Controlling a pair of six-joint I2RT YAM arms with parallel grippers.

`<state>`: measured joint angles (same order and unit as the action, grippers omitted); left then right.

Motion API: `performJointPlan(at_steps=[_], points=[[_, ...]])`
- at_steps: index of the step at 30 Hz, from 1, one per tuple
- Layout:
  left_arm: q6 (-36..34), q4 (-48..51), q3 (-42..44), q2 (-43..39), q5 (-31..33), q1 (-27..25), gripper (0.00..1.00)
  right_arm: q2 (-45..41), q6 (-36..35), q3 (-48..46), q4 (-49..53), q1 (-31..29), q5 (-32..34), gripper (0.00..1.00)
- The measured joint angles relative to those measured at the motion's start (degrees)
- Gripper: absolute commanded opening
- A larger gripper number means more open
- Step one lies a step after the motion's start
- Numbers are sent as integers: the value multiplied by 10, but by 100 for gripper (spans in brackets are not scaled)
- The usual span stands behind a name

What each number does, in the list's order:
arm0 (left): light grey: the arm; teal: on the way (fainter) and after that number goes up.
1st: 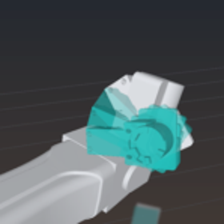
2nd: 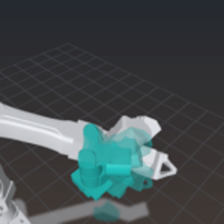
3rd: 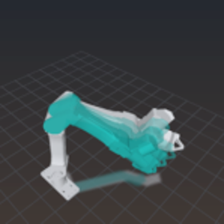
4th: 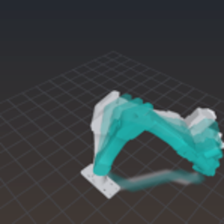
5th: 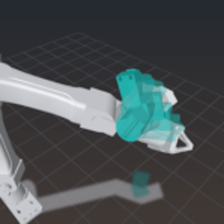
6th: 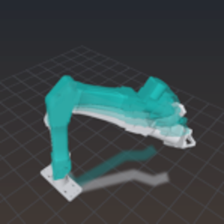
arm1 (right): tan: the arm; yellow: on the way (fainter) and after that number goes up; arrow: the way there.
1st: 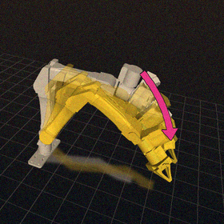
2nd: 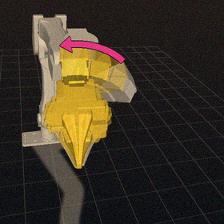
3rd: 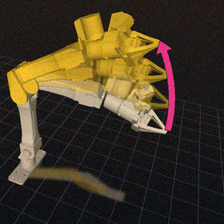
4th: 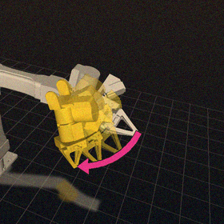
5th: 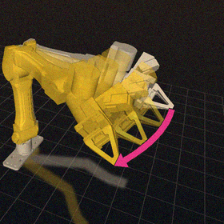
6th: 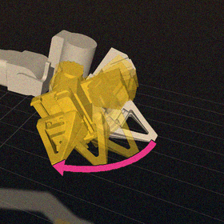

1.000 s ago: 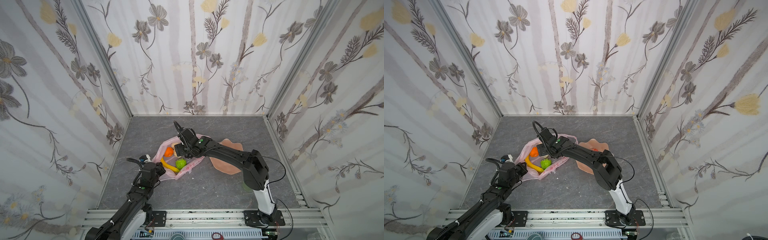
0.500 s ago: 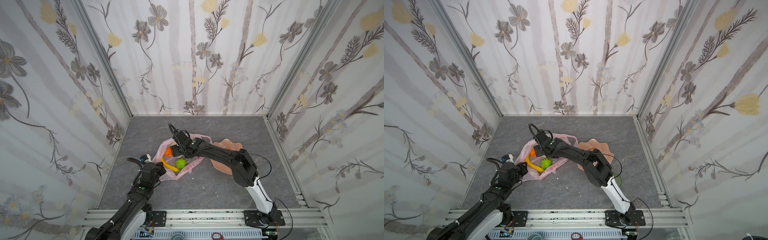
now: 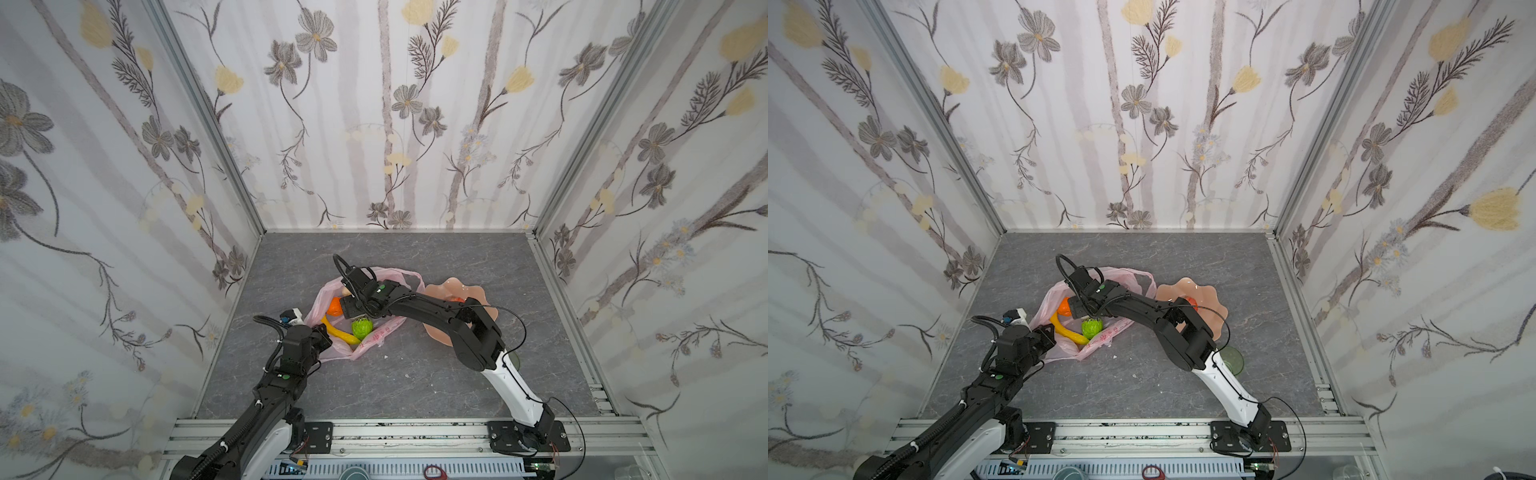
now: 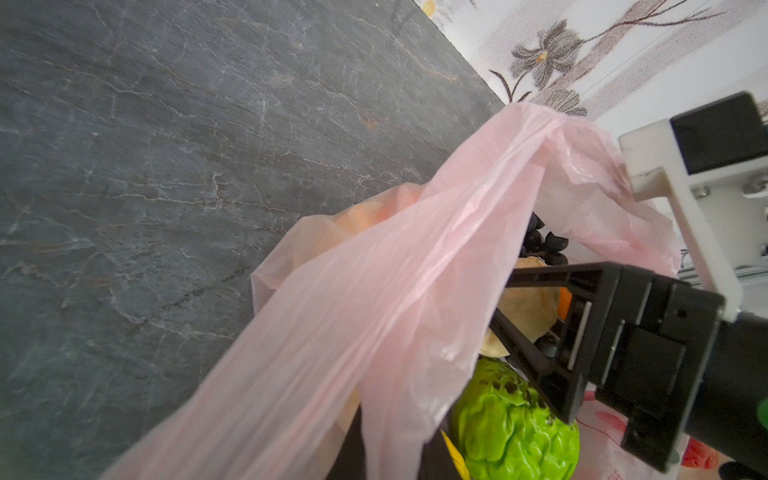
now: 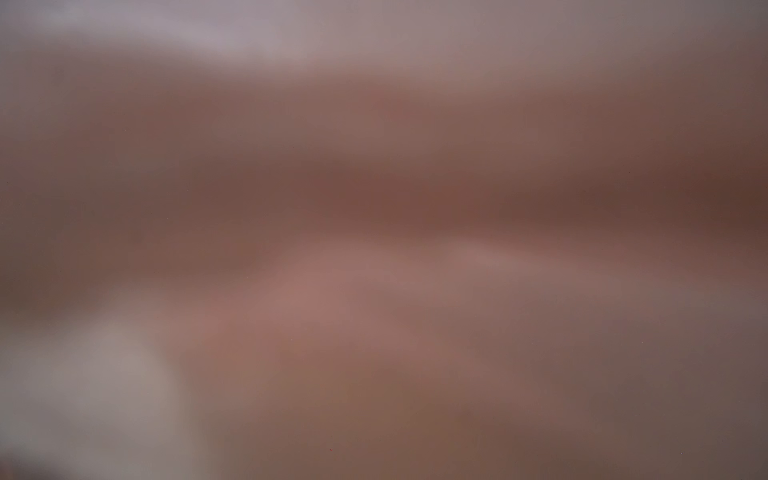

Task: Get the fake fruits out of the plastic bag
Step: 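Move the right gripper back into the bag toward the cream fruit, then grasp the cream fruit with the right gripper and lift it out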

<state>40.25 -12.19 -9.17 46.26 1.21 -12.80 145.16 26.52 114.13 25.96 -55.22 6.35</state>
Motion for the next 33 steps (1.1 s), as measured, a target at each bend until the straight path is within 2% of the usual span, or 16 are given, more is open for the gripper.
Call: performJointPlan(at_steps=[14,33], points=[[0,0,0,-1,-4,0,15,7,9,11,2,0,-4,62],[0,0,0,-1,-4,0,15,-32,8,11,30,-9,1,59]])
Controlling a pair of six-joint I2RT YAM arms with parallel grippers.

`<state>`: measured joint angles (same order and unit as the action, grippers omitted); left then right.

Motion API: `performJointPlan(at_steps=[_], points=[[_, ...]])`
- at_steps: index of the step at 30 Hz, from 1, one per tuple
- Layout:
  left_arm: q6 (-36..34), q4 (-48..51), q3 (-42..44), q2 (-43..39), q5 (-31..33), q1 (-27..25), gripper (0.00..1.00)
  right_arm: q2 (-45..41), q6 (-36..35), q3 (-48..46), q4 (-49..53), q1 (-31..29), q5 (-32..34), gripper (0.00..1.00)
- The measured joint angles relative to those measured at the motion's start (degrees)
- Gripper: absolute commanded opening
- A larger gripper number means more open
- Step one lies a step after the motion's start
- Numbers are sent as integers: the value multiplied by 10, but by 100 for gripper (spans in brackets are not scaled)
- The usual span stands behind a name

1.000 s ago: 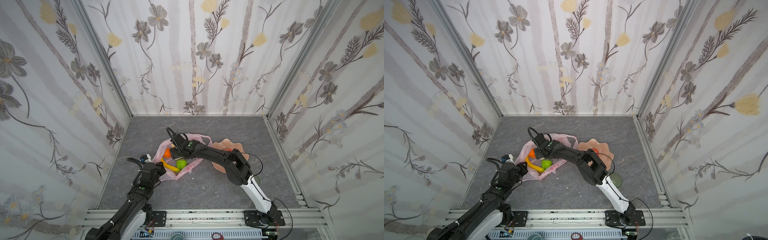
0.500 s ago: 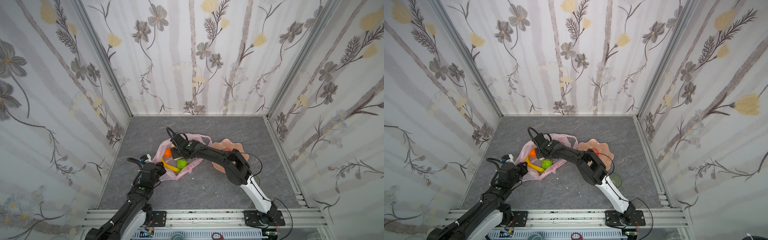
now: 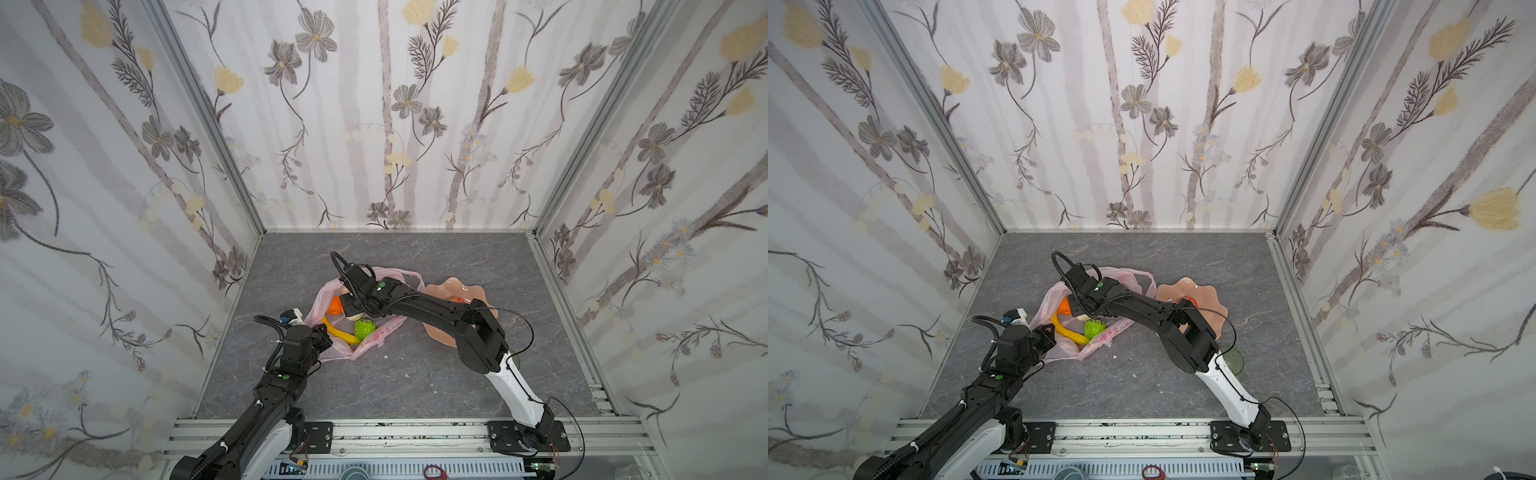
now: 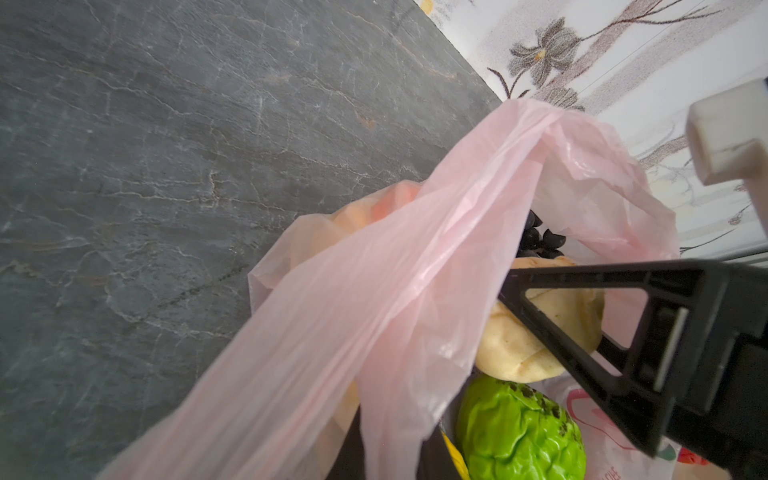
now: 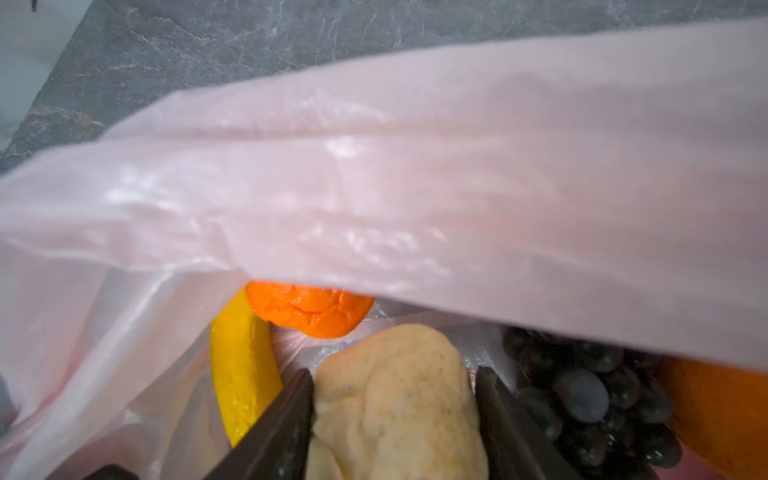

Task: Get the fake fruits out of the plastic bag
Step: 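Grasp the cream fruit with the right gripper and lift it out, then carry the cream fruit with the right gripper onto the peach plate and release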

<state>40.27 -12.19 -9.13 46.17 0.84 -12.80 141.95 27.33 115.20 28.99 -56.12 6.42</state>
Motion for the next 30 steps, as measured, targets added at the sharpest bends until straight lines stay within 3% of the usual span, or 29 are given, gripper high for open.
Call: performJointPlan(at_steps=[5,11,20,30], points=[[0,0,0,2,0,0,15,-30,-4,-10,12,-1,5,59],[0,0,0,3,1,0,15,-127,-9,-87,7,-5,30,59],[0,0,0,3,5,0,15,-280,-19,-244,-15,10,100,59],[1,0,0,4,9,0,15,-429,-19,-436,-43,71,139,59]])
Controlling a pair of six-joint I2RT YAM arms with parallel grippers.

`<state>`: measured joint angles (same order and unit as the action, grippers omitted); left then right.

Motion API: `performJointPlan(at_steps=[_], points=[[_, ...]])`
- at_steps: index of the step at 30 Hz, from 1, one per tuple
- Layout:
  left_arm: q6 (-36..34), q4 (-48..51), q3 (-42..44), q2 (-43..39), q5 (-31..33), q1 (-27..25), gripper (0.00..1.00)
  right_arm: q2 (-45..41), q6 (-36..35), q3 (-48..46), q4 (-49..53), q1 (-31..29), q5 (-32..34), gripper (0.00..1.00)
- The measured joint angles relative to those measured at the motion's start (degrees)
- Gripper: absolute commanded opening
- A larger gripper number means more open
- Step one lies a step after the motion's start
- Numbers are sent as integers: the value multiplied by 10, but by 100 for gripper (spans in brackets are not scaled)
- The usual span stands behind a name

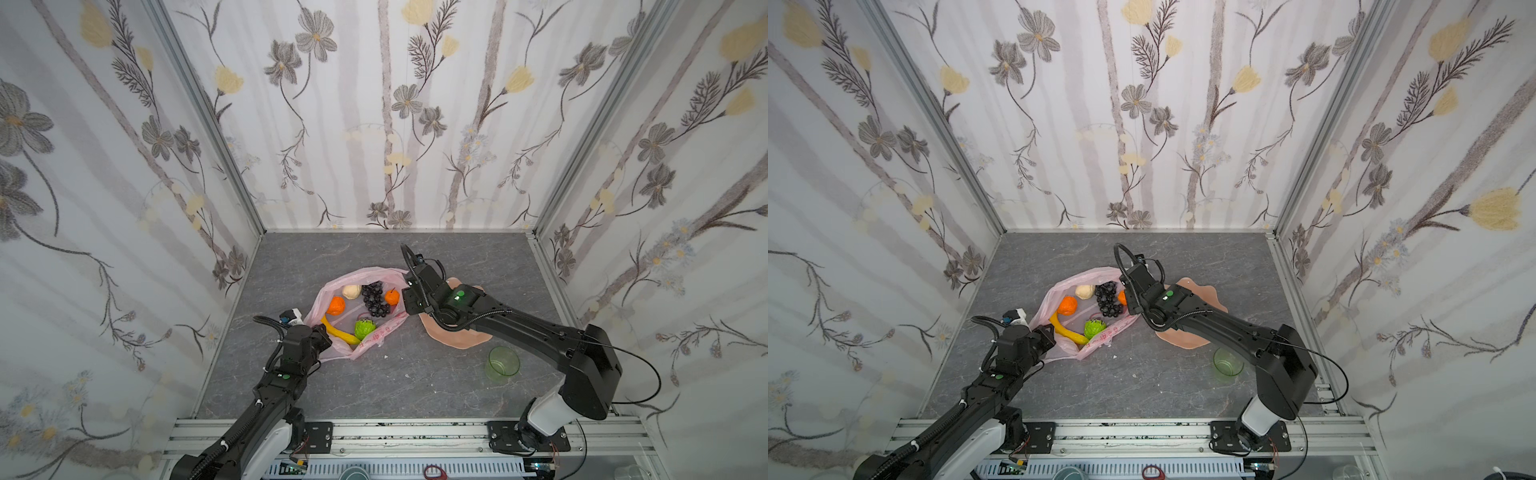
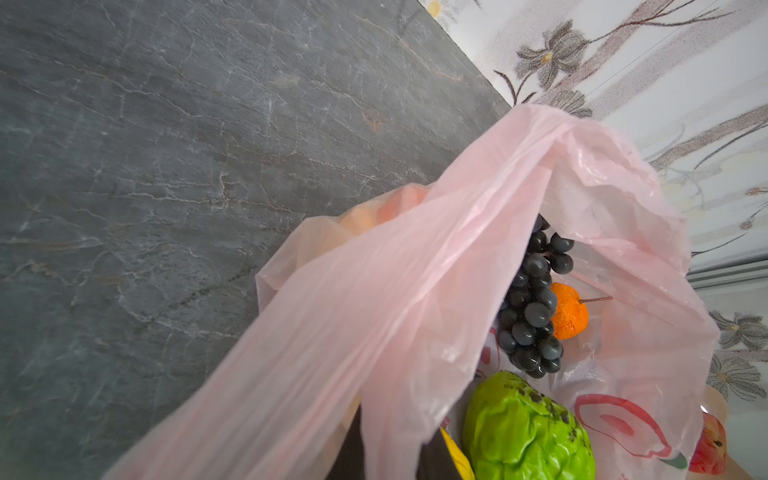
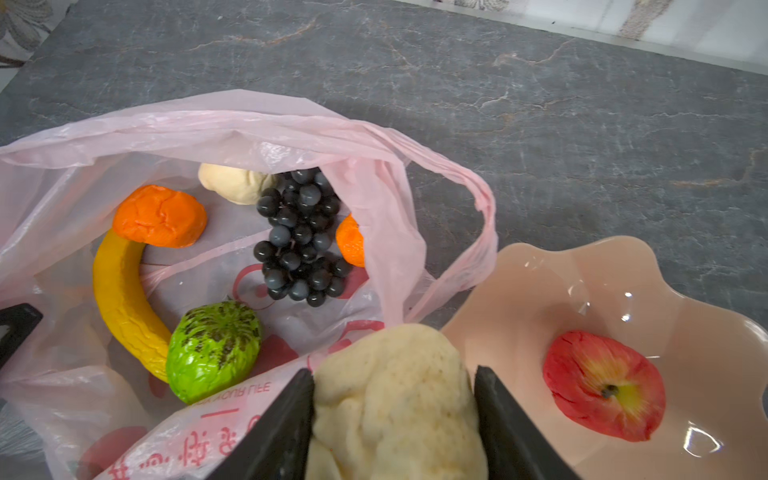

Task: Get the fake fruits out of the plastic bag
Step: 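Carry the cream fruit with the right gripper onto the peach plate and release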

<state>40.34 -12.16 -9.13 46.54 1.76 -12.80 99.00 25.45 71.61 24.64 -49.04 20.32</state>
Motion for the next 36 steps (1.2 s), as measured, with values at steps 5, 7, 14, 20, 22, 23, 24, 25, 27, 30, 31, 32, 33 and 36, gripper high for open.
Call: performJointPlan(at_steps=[5,7,14,20,22,23,24,25,27,30,31,32,33,36], points=[[2,0,0,3,2,0,15,-46,0,-75,-21,48,10,59],[2,0,0,4,2,0,15,-52,0,-96,-29,69,11,59],[2,0,0,7,3,0,15,-34,-10,-108,-68,117,2,59],[2,0,0,8,4,0,15,16,-24,-73,-77,155,-21,59],[2,0,-1,9,4,0,15,33,-26,-59,-82,167,-26,59],[2,0,-1,11,5,0,15,40,-27,-54,-85,170,-28,59],[3,0,-1,11,5,0,15,48,-30,-48,-89,174,-35,59],[3,0,-1,12,6,0,15,55,-31,-44,-91,177,-37,59],[4,0,-1,13,6,0,15,67,-32,-36,-94,181,-44,59],[4,0,-1,13,7,-1,15,83,-35,-29,-98,187,-50,59],[4,0,-1,13,8,-1,15,88,-35,-27,-98,189,-50,59],[4,0,-1,13,8,-1,15,92,-34,-27,-98,190,-50,59],[4,0,-1,13,8,-1,15,96,-34,-27,-97,191,-50,59],[4,0,-1,13,8,-1,15,101,-34,-33,-97,191,-52,59]])
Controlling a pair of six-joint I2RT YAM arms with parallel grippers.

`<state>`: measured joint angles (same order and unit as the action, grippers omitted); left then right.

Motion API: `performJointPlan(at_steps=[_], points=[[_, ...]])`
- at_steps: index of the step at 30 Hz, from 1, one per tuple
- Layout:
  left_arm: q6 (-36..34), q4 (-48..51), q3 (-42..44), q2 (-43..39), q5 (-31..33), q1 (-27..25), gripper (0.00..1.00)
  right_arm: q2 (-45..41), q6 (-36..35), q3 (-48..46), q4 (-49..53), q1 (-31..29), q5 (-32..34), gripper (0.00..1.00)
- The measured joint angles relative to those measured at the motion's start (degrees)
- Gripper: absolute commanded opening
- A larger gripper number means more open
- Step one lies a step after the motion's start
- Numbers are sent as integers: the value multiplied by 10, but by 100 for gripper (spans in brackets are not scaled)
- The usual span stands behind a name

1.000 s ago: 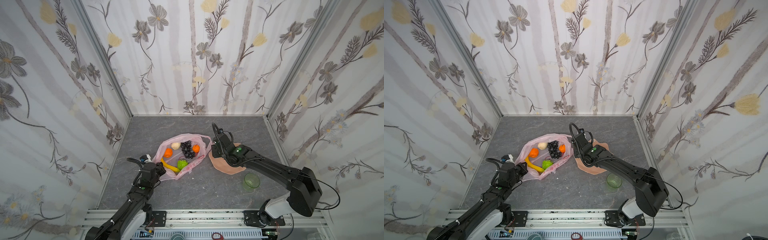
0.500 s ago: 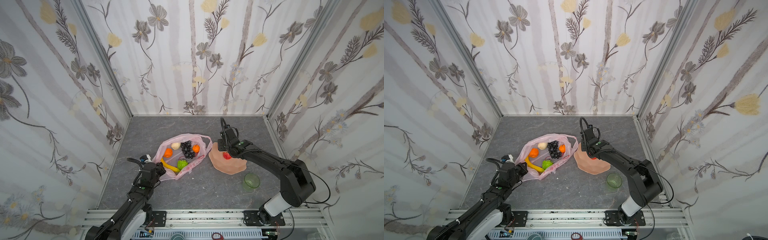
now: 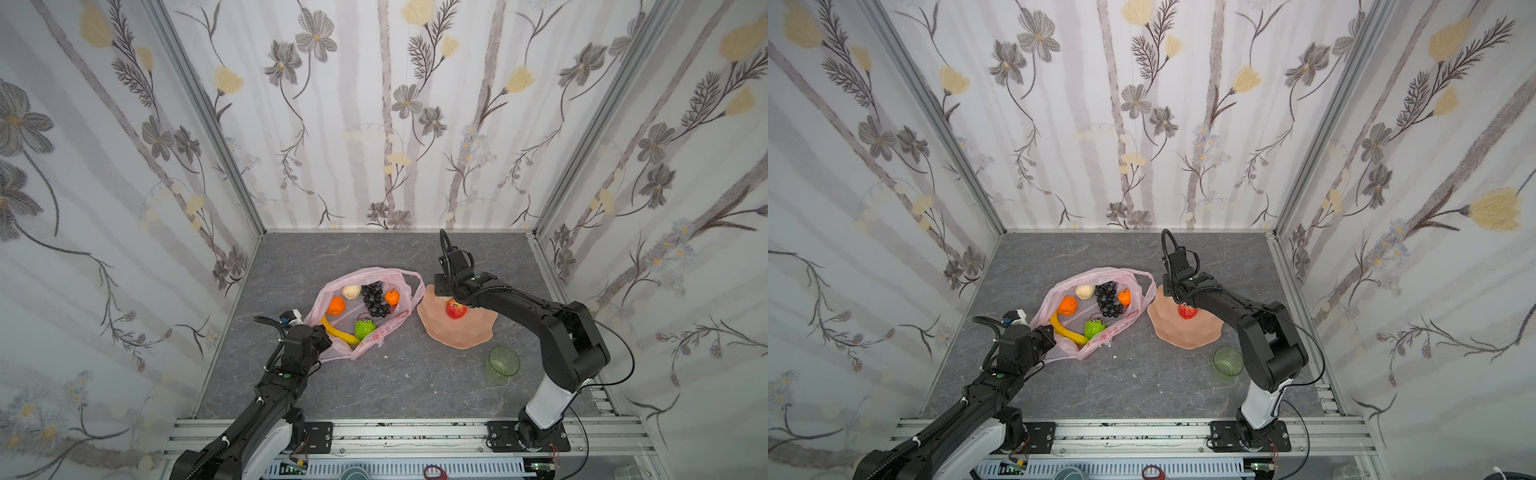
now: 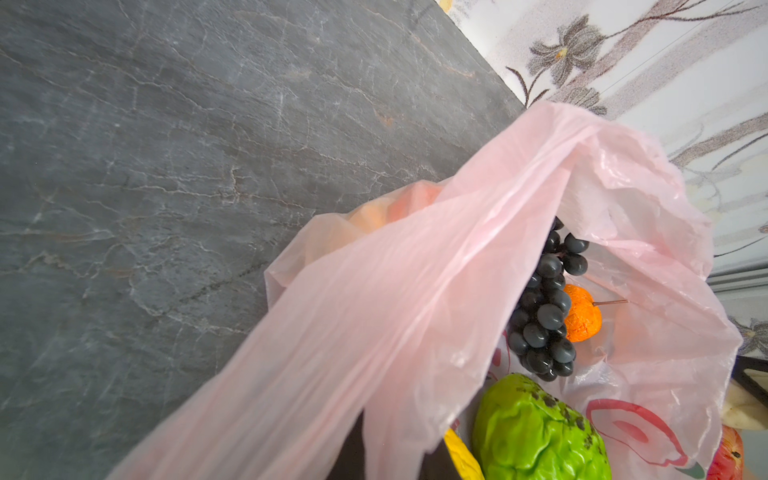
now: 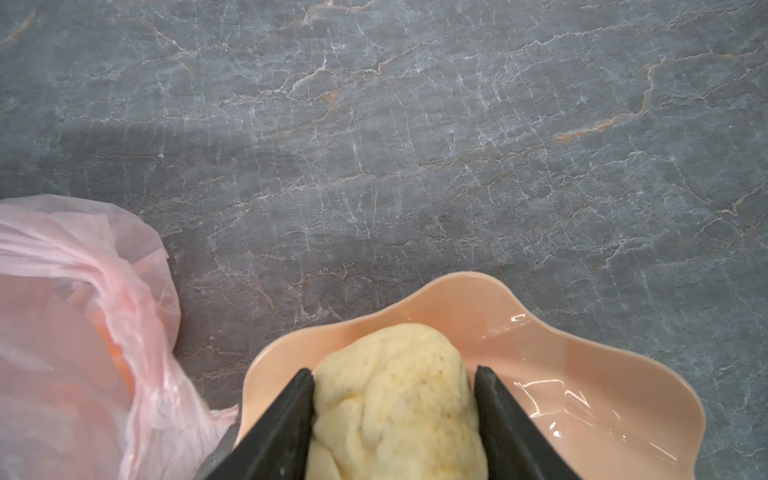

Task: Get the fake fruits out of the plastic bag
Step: 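Carry the cream fruit with the right gripper onto the peach plate and release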

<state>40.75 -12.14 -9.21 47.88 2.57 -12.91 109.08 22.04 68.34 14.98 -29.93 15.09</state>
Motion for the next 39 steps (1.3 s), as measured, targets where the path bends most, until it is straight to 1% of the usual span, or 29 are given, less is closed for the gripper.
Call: performJointPlan(at_steps=[5,17,27,30,34,39], points=[[0,0,0,0,0,0,15,0,4,-16,0,-2,-16,59],[0,0,0,-4,0,0,15,-2,19,-56,-2,-15,-19,61],[0,0,0,-7,0,0,15,-10,19,-66,1,-31,16,63],[0,0,0,-7,0,0,15,-10,19,-68,0,-32,18,65],[0,0,0,-8,0,0,15,-10,21,-69,0,-35,21,71],[2,0,0,-9,0,0,15,-10,21,-69,0,-35,24,74]])
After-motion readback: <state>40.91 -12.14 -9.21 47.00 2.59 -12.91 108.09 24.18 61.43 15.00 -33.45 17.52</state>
